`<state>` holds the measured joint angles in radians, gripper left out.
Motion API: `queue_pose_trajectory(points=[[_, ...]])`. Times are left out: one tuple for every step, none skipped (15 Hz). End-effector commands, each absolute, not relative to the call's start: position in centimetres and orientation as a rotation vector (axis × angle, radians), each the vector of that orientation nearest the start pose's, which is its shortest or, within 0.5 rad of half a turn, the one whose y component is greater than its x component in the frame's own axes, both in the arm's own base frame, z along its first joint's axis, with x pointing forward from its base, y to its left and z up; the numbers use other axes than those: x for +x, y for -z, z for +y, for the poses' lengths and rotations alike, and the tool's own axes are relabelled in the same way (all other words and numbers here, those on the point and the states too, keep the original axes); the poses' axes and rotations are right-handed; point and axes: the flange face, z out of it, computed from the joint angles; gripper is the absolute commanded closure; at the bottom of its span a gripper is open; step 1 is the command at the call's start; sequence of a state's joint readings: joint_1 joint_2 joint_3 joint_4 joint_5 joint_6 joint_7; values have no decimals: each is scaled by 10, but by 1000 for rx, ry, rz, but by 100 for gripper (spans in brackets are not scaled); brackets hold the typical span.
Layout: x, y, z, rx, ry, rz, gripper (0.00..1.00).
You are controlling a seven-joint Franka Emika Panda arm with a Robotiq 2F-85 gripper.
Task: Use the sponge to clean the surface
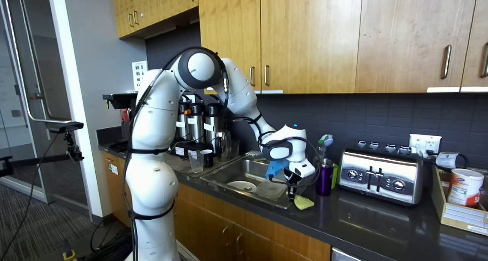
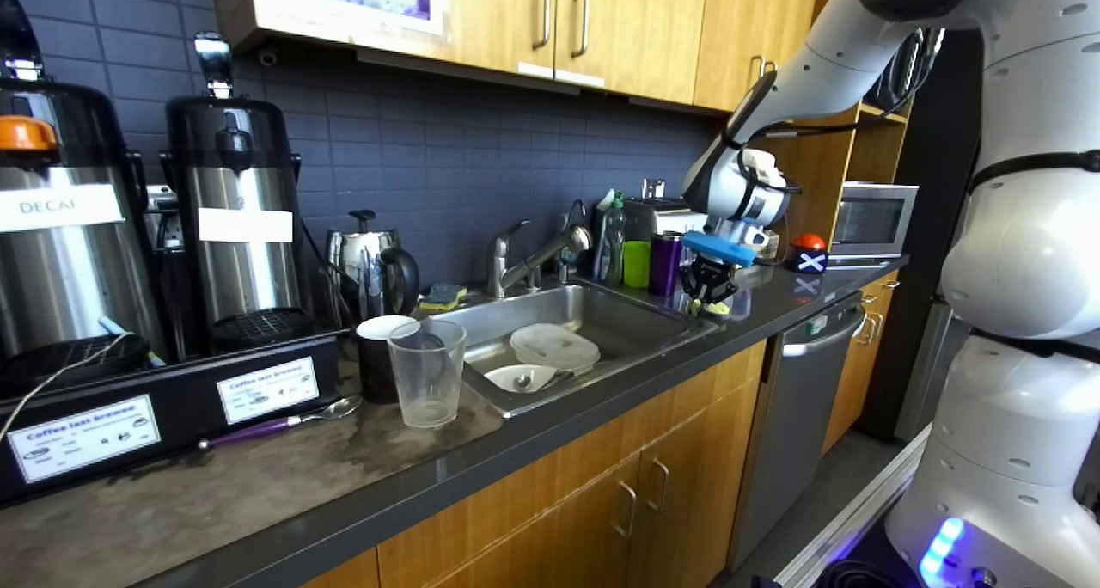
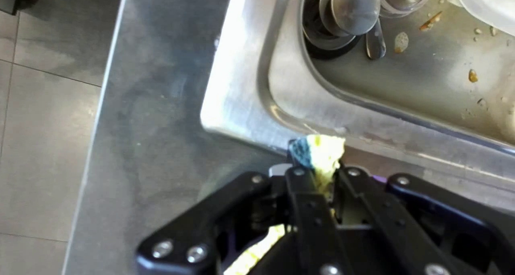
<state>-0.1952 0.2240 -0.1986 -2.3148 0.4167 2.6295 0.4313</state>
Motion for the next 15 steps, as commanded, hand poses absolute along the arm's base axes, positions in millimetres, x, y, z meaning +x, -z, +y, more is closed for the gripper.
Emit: queue_pose_trajectory(points=[[496, -228, -217, -2454, 126, 1695, 97], [493, -225, -217, -2454, 118, 1698, 97], [490, -223, -219, -2457, 108, 1700, 97], [488, -221, -219, -2459, 99, 1696, 97], [488, -221, -220, -2458, 94, 1687, 97], [488, -221, -220, -2456, 88, 1668, 97], [489, -221, -220, -2454, 87, 1663, 97], [489, -221, -220, -2445, 86, 1657, 97], [488, -221, -220, -2439, 86, 1656, 97], [488, -222, -221, -2433, 90, 1653, 97], [487, -222, -220, -2423, 88, 1640, 97], [487, -223, -220, -2402, 87, 1624, 97], [485, -223, -221, -2396, 93, 1626, 97], [484, -223, -221, -2383, 93, 1612, 97], [483, -222, -222, -2369, 94, 1605, 97]])
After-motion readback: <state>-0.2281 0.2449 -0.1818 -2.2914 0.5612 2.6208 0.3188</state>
